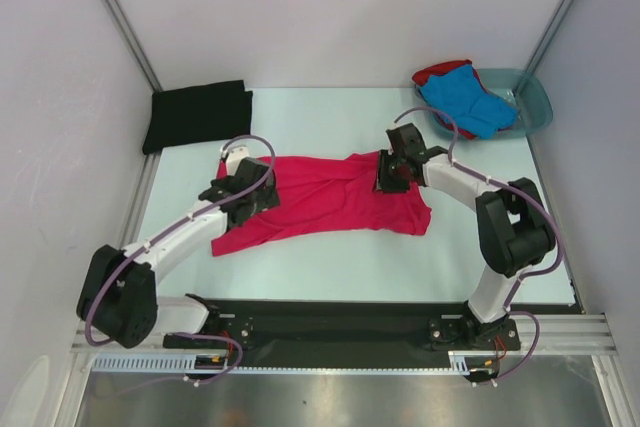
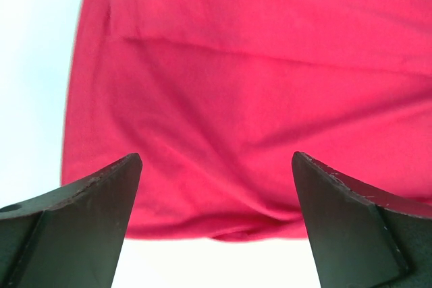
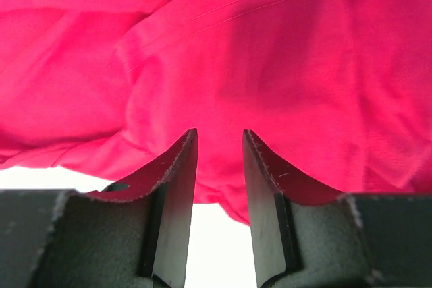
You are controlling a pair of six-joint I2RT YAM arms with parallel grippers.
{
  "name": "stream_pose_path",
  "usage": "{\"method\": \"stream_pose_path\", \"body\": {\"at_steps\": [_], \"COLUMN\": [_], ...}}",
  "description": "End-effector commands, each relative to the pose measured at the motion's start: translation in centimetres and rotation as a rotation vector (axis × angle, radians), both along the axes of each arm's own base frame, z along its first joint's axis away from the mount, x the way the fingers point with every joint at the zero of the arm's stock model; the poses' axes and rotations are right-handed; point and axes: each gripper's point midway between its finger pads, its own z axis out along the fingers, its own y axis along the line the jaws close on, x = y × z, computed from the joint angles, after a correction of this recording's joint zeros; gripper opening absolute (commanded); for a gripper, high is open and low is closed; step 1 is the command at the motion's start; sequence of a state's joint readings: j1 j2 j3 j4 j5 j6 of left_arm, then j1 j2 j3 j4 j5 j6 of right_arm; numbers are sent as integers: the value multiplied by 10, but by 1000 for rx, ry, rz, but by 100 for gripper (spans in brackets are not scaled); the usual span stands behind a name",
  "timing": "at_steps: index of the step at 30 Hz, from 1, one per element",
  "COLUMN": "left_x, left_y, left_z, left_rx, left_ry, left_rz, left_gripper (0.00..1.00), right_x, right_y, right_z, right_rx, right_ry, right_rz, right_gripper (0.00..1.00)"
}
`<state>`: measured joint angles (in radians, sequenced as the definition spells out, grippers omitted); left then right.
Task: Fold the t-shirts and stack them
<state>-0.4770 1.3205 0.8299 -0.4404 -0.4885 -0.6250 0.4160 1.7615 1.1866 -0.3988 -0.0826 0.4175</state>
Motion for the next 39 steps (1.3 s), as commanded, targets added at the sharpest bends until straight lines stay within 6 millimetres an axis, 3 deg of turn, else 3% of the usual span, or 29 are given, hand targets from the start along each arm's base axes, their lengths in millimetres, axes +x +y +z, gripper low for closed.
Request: {"method": "stream_pose_path", "body": {"at_steps": [1, 2, 3, 6, 10, 17, 22, 31, 35, 39], "left_x": [-27, -33, -47, -69, -92, -114, -131, -125, -119, -115], "left_y": [0, -1, 5, 5, 16, 41, 51, 36, 41, 46], "left_z": [-9, -6, -19, -28, -30, -27, -39, -50, -52, -56], "left_rx": [-75, -120, -120, -200, -226, -196, -189, -292, -300, -300], "left_ry": [52, 34, 65, 72, 75, 64, 106, 99, 44, 6], "left_rz": [7, 34, 46, 76, 142, 251, 336, 371, 404, 431], "left_gripper": [100, 100, 100, 100, 100, 100, 100, 100, 99, 92], "right_x": [-12, -18, -25, -44, -53, -64, -67, -68, -69, -69], "right_y": [26, 32, 42, 67, 92, 125, 139, 146, 142, 139], "right_z": [30, 31, 33, 34, 36, 43, 45, 46, 45, 43], "right_rx": [82, 84, 88, 116, 141, 171, 182, 177, 154, 138], "right_ry": [-35, -33, -35, -18, -6, -11, -12, -17, -17, -18], "right_rz": [86, 105, 135, 204, 260, 328, 353, 380, 387, 393], "right_gripper": [38, 39, 39, 39, 39, 40, 39, 39, 39, 39]}}
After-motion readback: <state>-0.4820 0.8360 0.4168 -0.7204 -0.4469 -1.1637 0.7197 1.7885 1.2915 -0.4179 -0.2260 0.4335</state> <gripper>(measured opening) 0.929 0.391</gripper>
